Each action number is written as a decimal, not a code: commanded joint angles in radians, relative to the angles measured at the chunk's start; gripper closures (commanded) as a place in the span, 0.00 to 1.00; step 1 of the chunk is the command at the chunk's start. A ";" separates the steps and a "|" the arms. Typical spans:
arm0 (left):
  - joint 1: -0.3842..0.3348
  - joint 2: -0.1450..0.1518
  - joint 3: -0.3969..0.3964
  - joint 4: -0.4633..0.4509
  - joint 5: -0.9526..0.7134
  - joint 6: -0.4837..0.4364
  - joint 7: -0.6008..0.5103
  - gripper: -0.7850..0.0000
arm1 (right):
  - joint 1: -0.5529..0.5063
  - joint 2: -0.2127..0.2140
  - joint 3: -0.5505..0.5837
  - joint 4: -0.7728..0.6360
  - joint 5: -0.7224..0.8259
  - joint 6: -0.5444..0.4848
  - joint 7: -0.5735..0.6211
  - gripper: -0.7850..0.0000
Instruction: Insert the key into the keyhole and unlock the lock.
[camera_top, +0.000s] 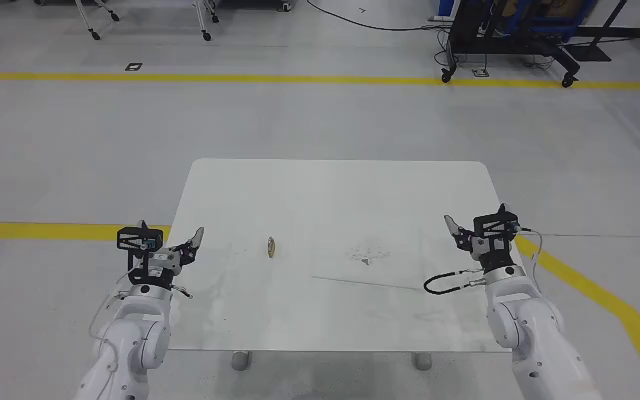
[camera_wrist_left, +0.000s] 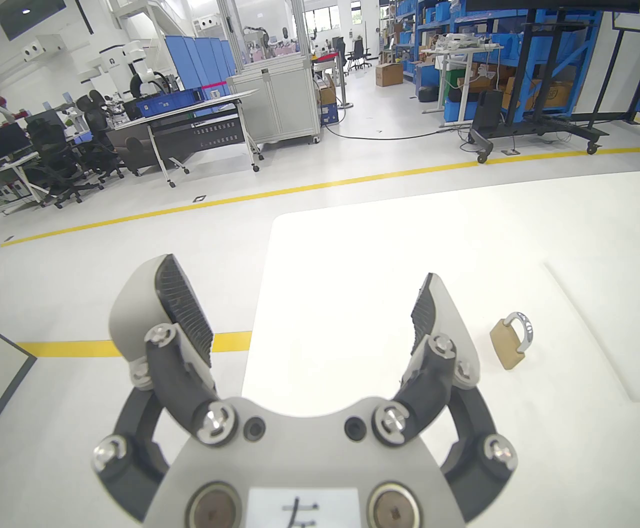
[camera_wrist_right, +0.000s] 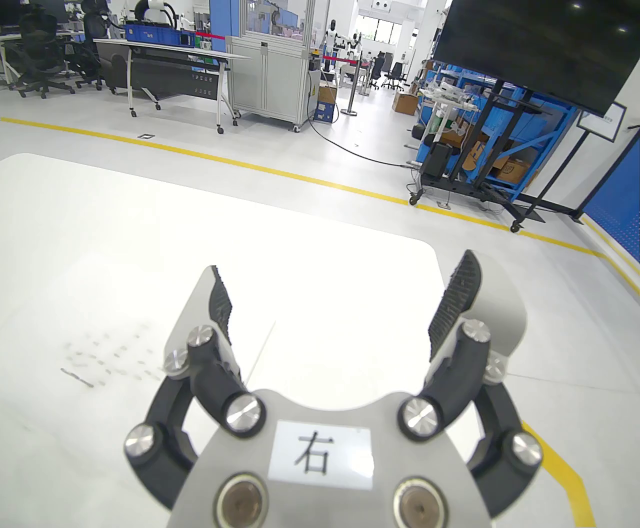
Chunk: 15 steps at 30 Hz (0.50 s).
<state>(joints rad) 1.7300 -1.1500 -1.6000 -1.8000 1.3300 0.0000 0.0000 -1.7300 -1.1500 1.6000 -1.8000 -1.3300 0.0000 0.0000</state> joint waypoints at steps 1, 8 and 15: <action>0.000 0.000 0.000 0.000 0.000 0.000 0.000 0.00 | 0.000 0.000 0.000 0.000 0.000 0.000 0.000 0.00; 0.000 0.000 0.000 0.000 0.000 0.000 0.000 0.00 | 0.013 -0.001 -0.028 -0.005 -0.013 -0.030 0.006 0.00; 0.000 0.000 0.000 0.000 0.000 0.000 0.000 0.00 | 0.129 -0.013 -0.156 0.081 0.085 -0.197 0.070 0.00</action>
<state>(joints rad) 1.7300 -1.1500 -1.6000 -1.8000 1.3300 0.0000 0.0000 -1.6084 -1.1630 1.4439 -1.7270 -1.2463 -0.1927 0.0666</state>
